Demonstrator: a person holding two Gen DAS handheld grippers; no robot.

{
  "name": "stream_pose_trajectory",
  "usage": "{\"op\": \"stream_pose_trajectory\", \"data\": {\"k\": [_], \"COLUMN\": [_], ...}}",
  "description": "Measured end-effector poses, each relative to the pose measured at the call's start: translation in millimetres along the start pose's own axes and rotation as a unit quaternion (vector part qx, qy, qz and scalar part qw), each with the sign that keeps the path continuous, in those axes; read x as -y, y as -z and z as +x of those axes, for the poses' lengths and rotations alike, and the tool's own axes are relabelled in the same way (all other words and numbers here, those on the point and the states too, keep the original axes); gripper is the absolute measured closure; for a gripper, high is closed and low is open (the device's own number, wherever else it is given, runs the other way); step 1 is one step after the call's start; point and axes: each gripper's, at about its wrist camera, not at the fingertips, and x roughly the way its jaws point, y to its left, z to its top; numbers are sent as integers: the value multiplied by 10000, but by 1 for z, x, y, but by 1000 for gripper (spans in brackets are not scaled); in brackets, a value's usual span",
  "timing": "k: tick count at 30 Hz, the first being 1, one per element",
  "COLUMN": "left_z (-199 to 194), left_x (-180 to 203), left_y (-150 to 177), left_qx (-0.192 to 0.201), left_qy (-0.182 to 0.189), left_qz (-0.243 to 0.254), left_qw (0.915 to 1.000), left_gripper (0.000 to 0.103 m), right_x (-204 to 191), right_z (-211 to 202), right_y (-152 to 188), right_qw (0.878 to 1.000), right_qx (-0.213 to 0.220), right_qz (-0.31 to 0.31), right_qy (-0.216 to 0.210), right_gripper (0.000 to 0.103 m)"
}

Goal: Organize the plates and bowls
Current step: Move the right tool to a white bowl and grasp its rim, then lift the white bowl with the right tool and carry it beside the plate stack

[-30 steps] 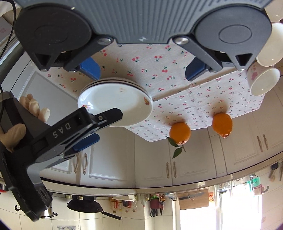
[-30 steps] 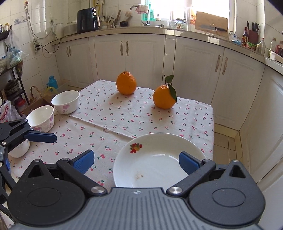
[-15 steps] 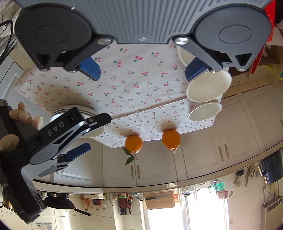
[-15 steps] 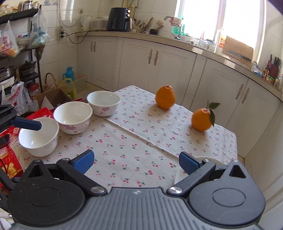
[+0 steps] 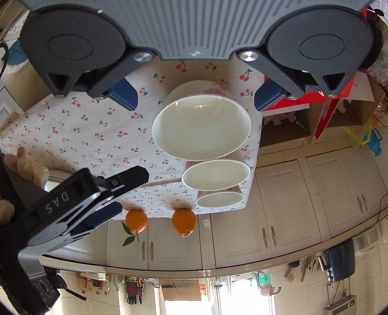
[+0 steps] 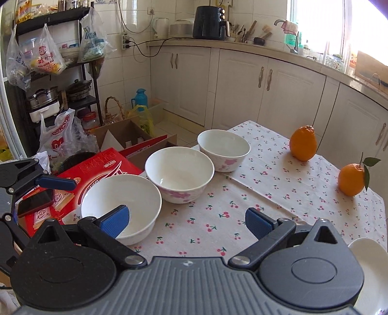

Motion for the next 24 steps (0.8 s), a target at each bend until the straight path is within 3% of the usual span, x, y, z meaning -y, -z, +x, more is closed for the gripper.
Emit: {"op": "stream_pose_trajectory", "data": {"k": [13,24], "left_z": [26,32], "left_x": [-17,-16], "left_y": [12,8], "left_qx": [-147,-119], "left_qy": [286,520], "left_qz": [48,164], "left_qw": [9995,9984], "left_gripper": [1,6], "right_x": [-20,-20], "right_z": [44,70], "right_y": [-13,-15], "right_qw": [9969,9914], "right_qx": [-505,-816], "right_qz": [94,233], "right_qy": [-589,-997], "right_gripper": [0,17]}}
